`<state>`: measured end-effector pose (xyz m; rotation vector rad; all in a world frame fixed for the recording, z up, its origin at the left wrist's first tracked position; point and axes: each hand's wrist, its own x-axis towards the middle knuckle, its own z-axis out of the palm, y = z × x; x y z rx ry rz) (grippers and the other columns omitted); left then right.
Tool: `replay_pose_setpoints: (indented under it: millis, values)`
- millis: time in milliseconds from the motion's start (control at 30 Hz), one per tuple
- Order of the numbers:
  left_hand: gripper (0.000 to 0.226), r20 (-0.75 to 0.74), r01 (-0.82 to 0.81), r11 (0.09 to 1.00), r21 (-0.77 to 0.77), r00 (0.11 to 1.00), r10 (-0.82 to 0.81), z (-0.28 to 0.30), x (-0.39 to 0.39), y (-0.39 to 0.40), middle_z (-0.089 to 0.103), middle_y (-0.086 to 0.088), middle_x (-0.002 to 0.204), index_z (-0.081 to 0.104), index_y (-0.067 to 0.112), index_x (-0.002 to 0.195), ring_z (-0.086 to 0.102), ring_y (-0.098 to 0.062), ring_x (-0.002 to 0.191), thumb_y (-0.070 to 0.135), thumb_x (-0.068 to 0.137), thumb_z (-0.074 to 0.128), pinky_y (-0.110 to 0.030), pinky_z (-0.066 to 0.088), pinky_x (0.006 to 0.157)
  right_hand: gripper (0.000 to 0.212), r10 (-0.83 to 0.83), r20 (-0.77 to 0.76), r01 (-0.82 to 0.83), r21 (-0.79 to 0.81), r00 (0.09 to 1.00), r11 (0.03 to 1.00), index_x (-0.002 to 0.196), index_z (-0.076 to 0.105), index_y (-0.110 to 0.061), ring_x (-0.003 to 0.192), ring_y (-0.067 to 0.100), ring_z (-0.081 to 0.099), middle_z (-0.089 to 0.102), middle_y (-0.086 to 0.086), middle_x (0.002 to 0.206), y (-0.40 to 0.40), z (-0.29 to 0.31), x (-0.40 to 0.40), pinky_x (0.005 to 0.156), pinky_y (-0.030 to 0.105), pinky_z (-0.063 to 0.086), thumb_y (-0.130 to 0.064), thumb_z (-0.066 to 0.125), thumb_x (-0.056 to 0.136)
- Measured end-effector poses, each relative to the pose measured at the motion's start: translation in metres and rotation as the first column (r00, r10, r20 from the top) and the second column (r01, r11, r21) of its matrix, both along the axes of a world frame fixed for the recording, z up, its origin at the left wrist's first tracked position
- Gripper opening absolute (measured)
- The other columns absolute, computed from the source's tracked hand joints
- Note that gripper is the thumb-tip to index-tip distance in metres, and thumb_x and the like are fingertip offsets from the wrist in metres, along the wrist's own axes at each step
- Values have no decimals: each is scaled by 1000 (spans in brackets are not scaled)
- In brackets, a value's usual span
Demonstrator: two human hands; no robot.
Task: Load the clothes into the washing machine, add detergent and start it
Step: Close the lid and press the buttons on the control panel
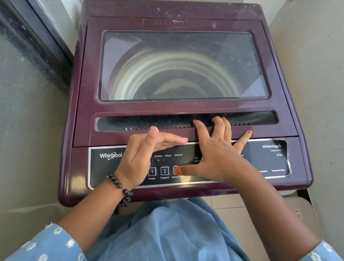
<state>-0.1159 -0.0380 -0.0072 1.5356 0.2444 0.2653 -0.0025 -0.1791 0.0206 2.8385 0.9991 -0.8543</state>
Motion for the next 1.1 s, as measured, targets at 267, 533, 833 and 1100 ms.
replay_pose_setpoints:
  millis: [267, 533, 833, 1100]
  values:
    - [76, 1, -1, 1000, 8, 1000, 1, -1, 1, 0, 74, -11, 107, 72, 6, 104, 68, -24, 109, 64, 97, 24, -39, 52, 96, 123, -26, 25, 23, 134, 999, 991, 150, 3, -36, 146, 32, -21, -6, 12, 155, -6, -8, -3, 100, 76, -19, -88, 53, 51]
    - [78, 10, -10, 1000, 17, 1000, 10, -1, 0, 0, 75, -10, 106, 73, 4, 104, 68, -23, 109, 64, 97, 23, -37, 53, 96, 135, 35, 1, -35, 147, 999, 989, 151, -5, -35, 145, 30, -25, -5, 4, 156, -11, -7, -2, 97, 77, -21, -93, 54, 43]
    - [78, 13, -7, 1000, 4, 1000, 7, -2, 0, 0, 75, -10, 106, 73, 5, 103, 68, -23, 108, 66, 96, 24, -38, 53, 96, 143, 64, 40, -68, 125, 997, 990, 151, -8, -35, 144, 31, -27, -4, -2, 156, -11, -5, -4, 97, 76, -22, -87, 67, 41]
    - [79, 17, -3, 1000, -2, 1000, 3, -3, 1, 1, 75, -10, 104, 74, 5, 99, 70, -23, 106, 66, 95, 24, -41, 54, 94, 146, 37, 33, -42, 157, 999, 987, 152, -12, -34, 146, 29, -24, 1, -5, 155, -11, -6, -3, 98, 76, -21, -85, 69, 41]
